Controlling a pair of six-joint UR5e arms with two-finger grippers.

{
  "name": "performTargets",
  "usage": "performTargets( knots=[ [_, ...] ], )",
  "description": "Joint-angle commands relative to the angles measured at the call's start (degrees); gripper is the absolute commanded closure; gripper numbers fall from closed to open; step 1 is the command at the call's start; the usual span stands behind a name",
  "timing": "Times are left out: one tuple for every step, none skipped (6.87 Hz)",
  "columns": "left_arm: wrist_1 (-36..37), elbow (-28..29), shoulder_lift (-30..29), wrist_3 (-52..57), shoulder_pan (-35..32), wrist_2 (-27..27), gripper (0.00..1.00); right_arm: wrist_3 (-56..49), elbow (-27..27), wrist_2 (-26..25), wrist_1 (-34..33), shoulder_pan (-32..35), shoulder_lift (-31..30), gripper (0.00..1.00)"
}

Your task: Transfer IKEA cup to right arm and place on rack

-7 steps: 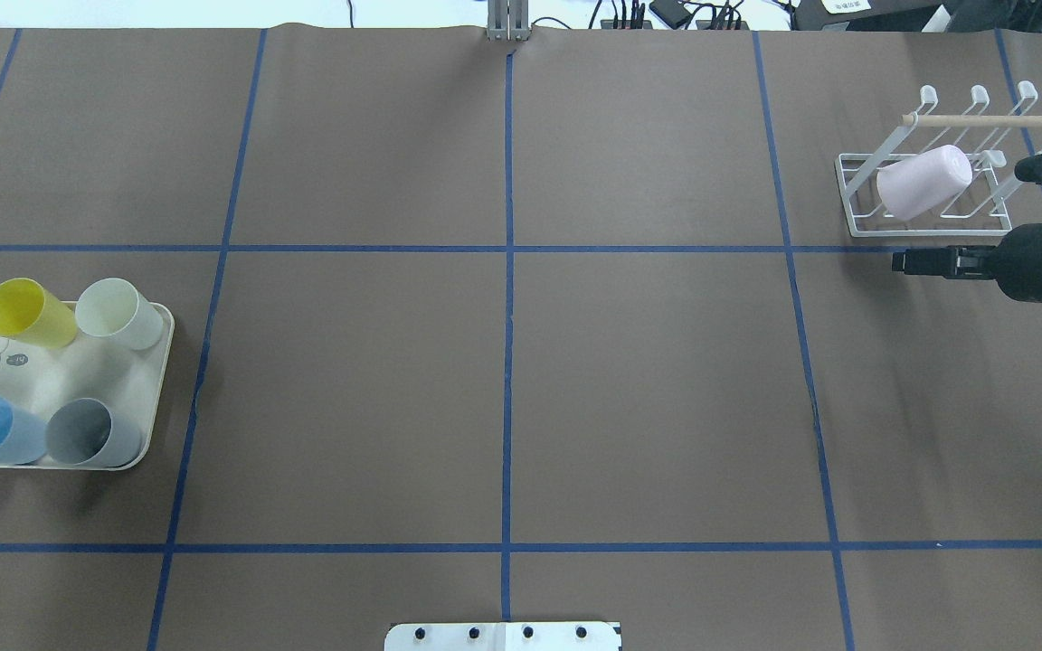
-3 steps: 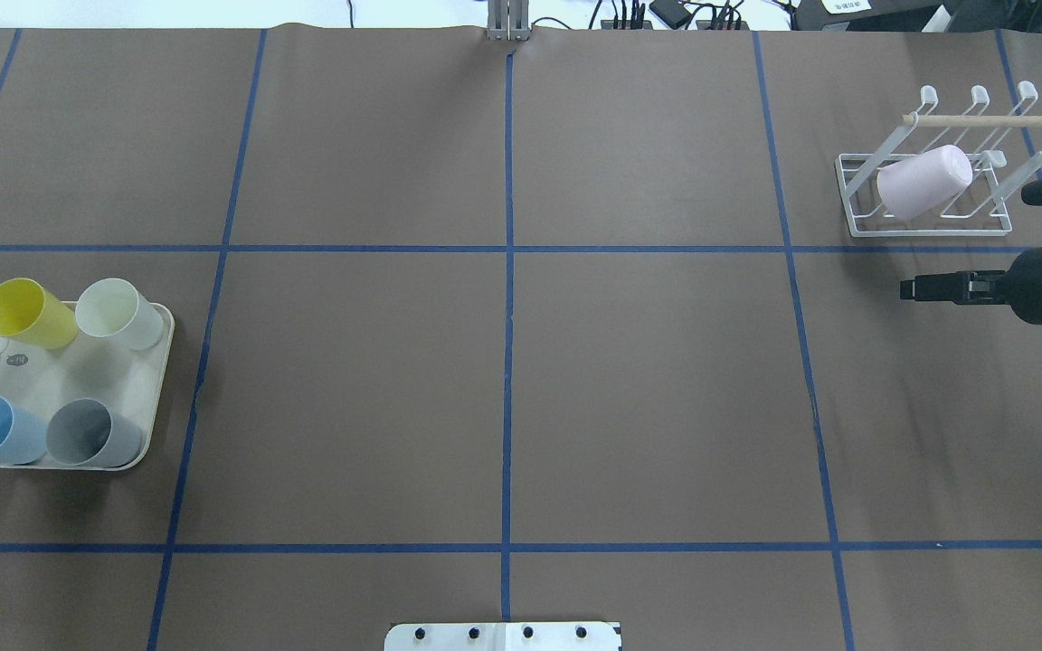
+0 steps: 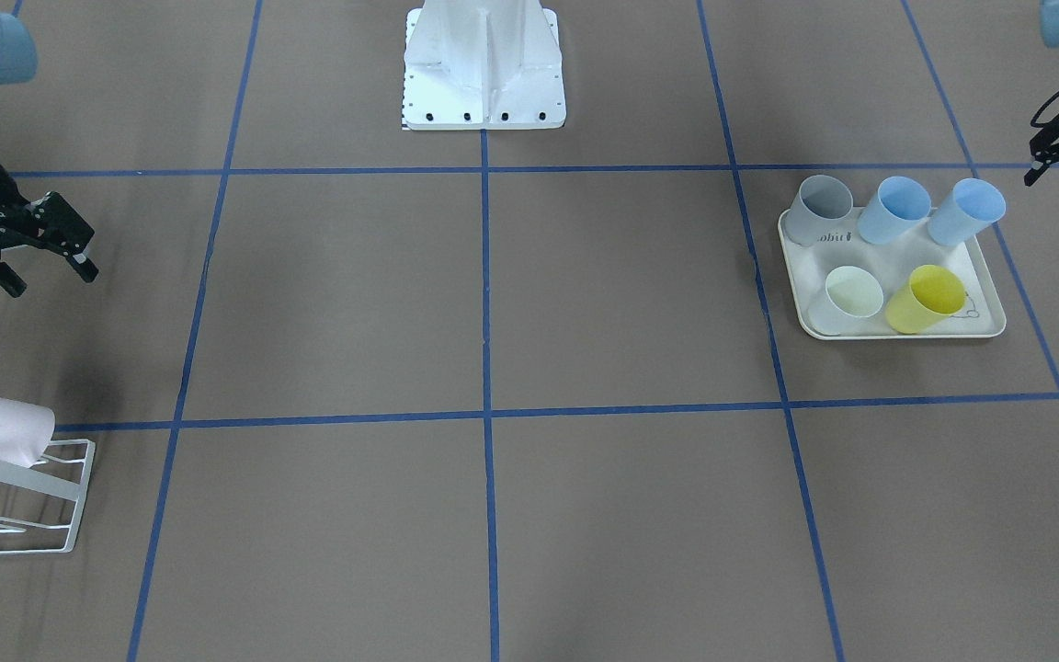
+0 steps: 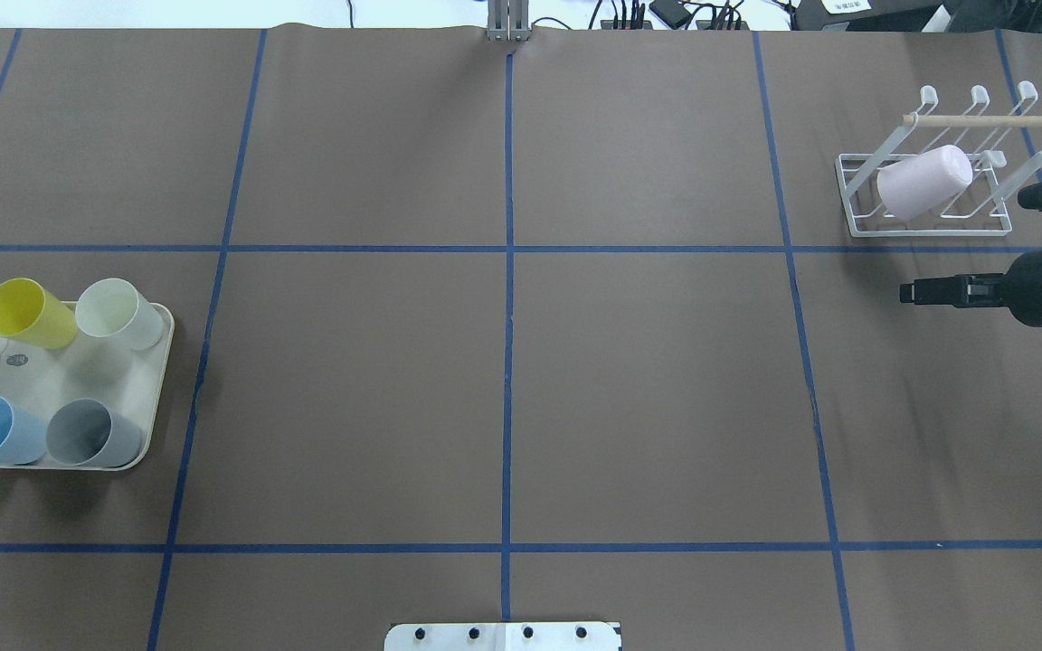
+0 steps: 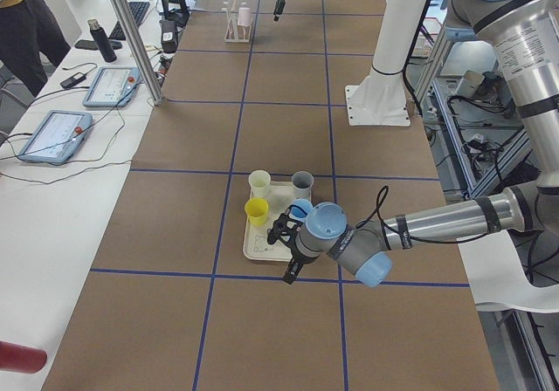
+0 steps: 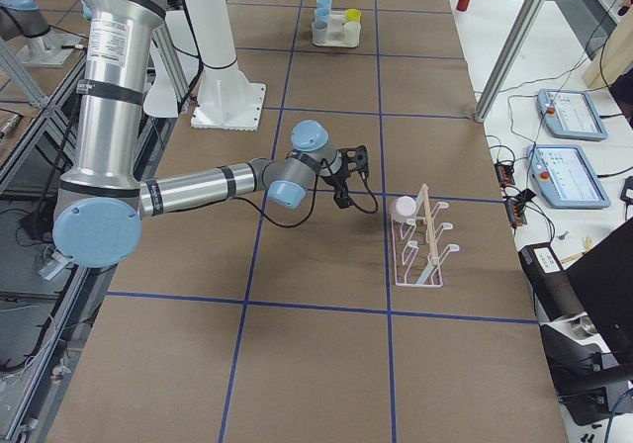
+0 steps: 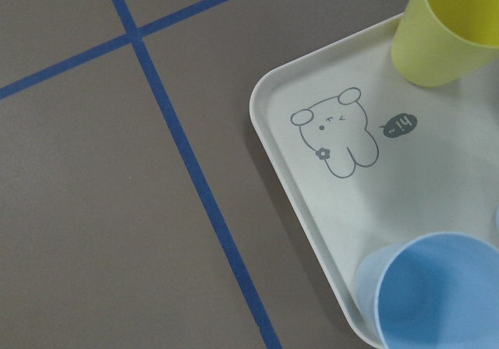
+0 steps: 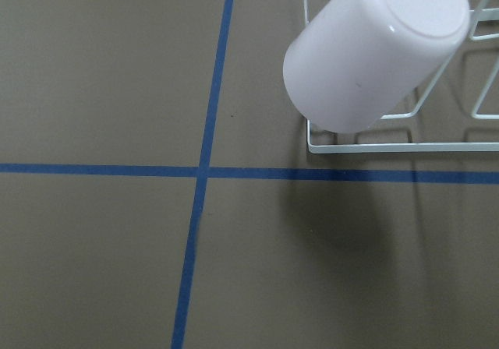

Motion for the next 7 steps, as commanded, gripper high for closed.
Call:
performTargets(
  knots=[
    [-0.1, 0.0, -0.7, -5.2, 5.3, 0.0, 0.01, 0.0, -0.4, 0.0, 0.1, 0.0, 0.0, 0.00],
    [-0.2, 0.0, -1.2, -6.9, 7.8, 0.2, 0.01, 0.0, -0.5, 0.0, 0.2, 0.0, 0.0, 0.00],
    [-0.2, 0.5, -1.4, -6.7, 8.0, 0.6, 0.01, 0.0, -0.6, 0.0, 0.2, 0.0, 0.1, 0.00],
    [0.0, 0.6, -1.5, -6.9, 8.3, 0.6, 0.03, 0.0, -0.6, 0.0, 0.2, 0.0, 0.0, 0.00],
    [0.3, 0.7, -1.5, -7.0, 9.1, 0.5, 0.39, 0.0, -0.7, 0.0, 0.2, 0.0, 0.0, 0.00],
    [0.3, 0.6, -1.6, -7.3, 9.2, 0.3, 0.66, 0.0, -0.8, 0.0, 0.2, 0.0, 0.0, 0.00],
    [0.3, 0.6, -2.1, -7.4, 9.6, 0.1, 0.72, 0.0, -0.8, 0.0, 0.2, 0.0, 0.0, 0.00]
  ],
)
